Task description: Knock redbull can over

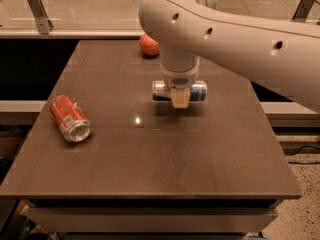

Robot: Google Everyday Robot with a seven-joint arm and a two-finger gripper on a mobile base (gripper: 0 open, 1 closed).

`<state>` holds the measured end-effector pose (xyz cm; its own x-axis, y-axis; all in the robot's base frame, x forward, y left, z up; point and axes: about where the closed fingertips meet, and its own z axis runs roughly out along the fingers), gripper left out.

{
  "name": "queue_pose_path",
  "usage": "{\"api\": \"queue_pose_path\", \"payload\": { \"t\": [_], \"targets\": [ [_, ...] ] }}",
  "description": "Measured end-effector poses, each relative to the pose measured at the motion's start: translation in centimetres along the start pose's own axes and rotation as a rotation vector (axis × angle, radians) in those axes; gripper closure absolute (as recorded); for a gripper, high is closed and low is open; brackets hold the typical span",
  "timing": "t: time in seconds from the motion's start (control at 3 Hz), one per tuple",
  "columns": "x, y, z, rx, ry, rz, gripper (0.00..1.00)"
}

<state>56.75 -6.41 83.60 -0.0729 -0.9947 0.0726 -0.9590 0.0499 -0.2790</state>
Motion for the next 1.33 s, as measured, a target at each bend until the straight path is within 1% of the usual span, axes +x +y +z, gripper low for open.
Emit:
{"api": "queue_pose_path", "payload": {
  "t": [0.33,1.33],
  "targets": [
    [0.10,0.05,0.04,-0.001,0.003,0.000,0.82],
    [0.15,0.16,0.18,-0.002,0.005,-0.002,0.13]
  ]
}}
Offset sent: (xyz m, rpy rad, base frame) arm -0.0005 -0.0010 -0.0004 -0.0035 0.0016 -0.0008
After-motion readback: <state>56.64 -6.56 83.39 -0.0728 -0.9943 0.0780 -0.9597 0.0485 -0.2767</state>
